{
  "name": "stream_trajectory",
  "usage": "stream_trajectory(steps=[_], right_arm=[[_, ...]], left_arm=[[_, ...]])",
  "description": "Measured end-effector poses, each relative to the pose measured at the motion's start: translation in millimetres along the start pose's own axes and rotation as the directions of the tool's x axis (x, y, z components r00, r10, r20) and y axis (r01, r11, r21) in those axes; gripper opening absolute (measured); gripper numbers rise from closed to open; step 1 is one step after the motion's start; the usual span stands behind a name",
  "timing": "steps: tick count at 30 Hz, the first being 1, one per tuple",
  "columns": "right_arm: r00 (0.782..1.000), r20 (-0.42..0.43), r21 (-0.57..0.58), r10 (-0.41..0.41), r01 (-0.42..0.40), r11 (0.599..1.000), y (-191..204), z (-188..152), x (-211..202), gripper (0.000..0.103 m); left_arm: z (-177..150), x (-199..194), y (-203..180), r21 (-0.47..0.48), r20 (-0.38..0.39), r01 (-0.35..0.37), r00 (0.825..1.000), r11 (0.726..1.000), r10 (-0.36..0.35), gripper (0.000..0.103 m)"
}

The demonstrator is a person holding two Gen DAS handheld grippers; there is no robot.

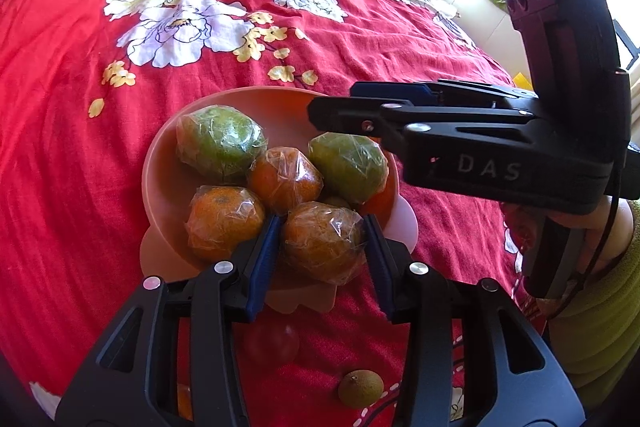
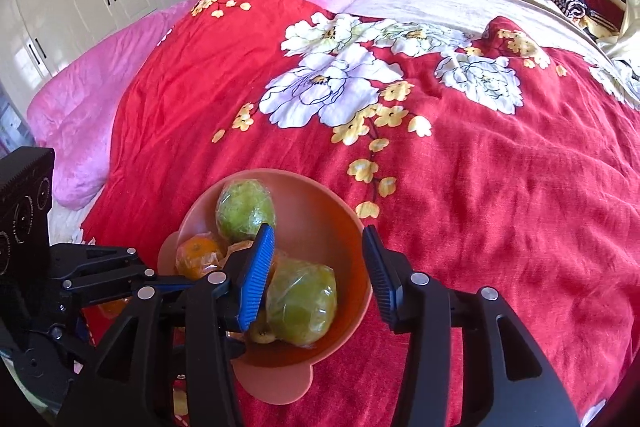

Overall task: Organize fruits
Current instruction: 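Lower the green fruit into the bowl and open the right gripper while the left releases the orange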

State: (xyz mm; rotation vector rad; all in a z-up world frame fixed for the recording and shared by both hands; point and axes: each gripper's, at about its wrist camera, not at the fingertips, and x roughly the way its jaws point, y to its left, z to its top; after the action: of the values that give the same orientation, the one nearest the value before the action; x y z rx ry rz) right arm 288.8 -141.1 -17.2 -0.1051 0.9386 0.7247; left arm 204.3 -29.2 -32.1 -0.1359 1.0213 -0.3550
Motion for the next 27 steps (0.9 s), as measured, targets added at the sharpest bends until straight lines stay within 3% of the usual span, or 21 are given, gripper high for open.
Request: stream_trajectory(steps=[14, 27], right_arm=[[0.999, 0.048, 0.023, -0.020, 0.019, 1.000, -3.3, 2.0, -23.1, 0.059], [0.995, 0.095, 0.034, -0.024, 0.021, 0.999, 2.6, -0.1, -53.3, 0.070]], left_arm=[[0.9, -10.5, -3.3, -0.004, 0.025, -0.007, 1.000, 1.000, 0.007, 0.049], [1.4, -34.5, -7.7, -0.002, 0.074, -0.040, 0.996, 0.999, 0.040, 0.070]])
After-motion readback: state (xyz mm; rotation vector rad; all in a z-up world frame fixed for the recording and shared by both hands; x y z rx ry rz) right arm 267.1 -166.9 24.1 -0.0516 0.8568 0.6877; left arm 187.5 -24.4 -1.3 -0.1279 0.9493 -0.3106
